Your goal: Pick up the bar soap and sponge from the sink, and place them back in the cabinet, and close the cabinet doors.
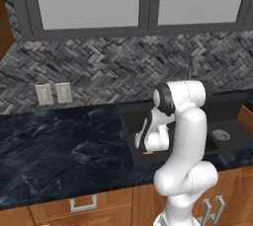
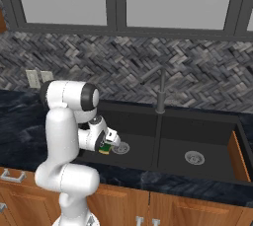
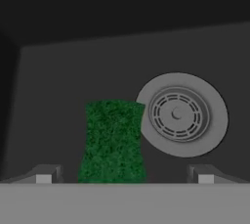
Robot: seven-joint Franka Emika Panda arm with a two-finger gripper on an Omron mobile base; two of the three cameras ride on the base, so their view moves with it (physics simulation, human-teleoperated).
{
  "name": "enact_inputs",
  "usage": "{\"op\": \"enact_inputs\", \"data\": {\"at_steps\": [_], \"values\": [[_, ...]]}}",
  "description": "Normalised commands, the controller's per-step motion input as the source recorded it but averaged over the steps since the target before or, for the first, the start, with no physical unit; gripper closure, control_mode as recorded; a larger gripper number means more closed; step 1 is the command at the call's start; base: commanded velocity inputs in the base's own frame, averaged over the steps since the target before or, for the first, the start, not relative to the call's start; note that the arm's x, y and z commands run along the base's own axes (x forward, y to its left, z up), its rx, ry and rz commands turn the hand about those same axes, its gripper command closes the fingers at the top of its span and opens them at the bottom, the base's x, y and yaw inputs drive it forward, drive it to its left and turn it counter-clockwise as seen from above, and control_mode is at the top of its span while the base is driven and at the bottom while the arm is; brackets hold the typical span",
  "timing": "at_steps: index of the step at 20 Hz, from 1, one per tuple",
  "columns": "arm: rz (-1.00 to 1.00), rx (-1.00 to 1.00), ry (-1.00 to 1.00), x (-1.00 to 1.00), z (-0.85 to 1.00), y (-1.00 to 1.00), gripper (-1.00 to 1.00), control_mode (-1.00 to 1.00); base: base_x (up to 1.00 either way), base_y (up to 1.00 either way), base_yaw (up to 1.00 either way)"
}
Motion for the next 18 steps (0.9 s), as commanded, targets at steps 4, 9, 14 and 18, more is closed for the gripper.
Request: {"op": "enact_inputs", "data": {"at_steps": [4, 9, 14, 18], "values": [[0.00, 0.01, 0.03, 0.17, -0.23, 0.00, -1.00, -1.00, 0.00, 0.00, 0.00], [0.00, 0.00, 0.04, 0.22, -0.22, 0.00, -1.00, -1.00, 0.00, 0.00, 0.00], [0.00, 0.00, 0.04, 0.21, -0.25, 0.00, -1.00, -1.00, 0.00, 0.00, 0.00], [0.00, 0.00, 0.03, 0.20, -0.28, 0.00, -1.00, -1.00, 0.00, 0.00, 0.00]]}}
